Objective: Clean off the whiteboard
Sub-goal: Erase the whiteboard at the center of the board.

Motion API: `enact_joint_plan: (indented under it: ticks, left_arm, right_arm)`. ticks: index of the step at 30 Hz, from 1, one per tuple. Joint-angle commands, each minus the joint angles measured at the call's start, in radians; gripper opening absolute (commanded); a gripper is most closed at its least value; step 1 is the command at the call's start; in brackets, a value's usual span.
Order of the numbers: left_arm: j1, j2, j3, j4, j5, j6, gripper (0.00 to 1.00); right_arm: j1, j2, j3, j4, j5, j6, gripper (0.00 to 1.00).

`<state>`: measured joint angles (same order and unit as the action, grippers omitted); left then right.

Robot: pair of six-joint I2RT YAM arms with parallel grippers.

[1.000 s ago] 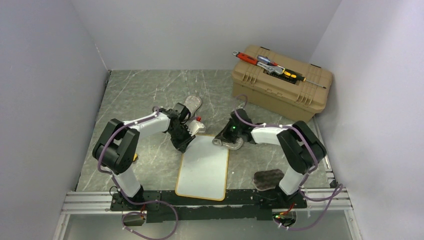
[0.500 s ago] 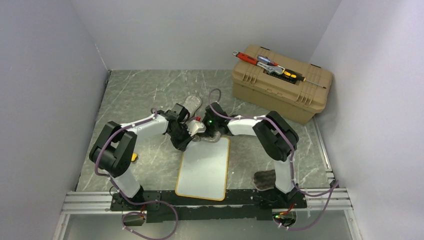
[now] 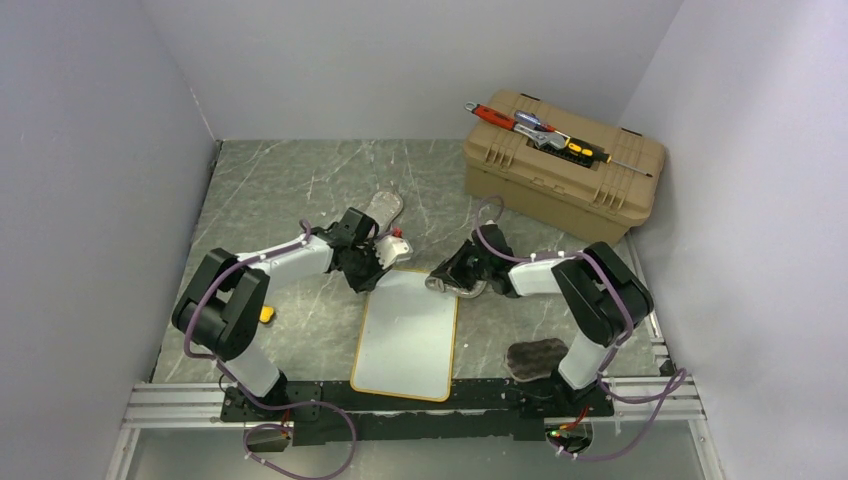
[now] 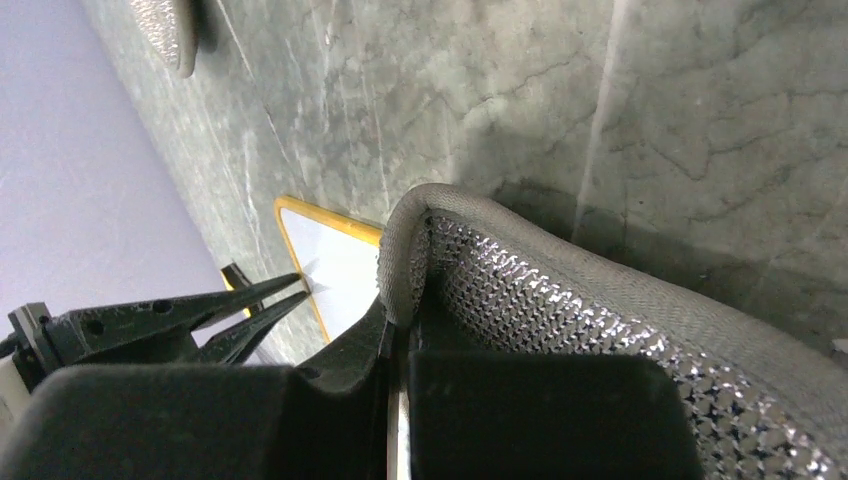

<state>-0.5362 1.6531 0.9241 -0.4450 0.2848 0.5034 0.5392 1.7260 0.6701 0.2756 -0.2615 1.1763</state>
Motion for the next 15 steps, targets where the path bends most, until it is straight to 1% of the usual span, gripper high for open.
enact_joint_plan:
  ticks: [1, 5, 7, 10, 11, 13, 15]
  left_arm:
    - [0.001, 0.096, -0.081, -0.039, -0.115, 0.042, 0.18]
    - [0.001, 0.105, -0.071, -0.051, -0.114, 0.04, 0.17]
    - [0.001, 0.107, -0.069, -0.055, -0.112, 0.04, 0.17]
    - [0.001, 0.105, -0.072, -0.054, -0.115, 0.043, 0.17]
    - [0.002, 0.106, -0.073, -0.054, -0.118, 0.045, 0.16]
    - [0.003, 0.106, -0.071, -0.059, -0.12, 0.046, 0.16]
    - [0.007, 0.101, -0.071, -0.062, -0.119, 0.047, 0.16]
  right_arm:
    - [0.012, 0.078, -0.127, -0.131, 0.044, -0.068, 0.0]
    - [0.135, 0.178, -0.079, -0.064, 0.008, 0.016, 0.0]
    - [0.197, 0.192, -0.074, -0.045, -0.008, 0.05, 0.0]
    - [0.252, 0.168, -0.152, 0.029, -0.029, 0.1, 0.0]
    - [0.256, 0.16, -0.185, 0.057, -0.053, 0.105, 0.0]
    - [0.222, 0.107, -0.254, 0.069, -0.083, 0.086, 0.0]
    - [0.164, 0.025, -0.308, 0.018, -0.08, 0.029, 0.0]
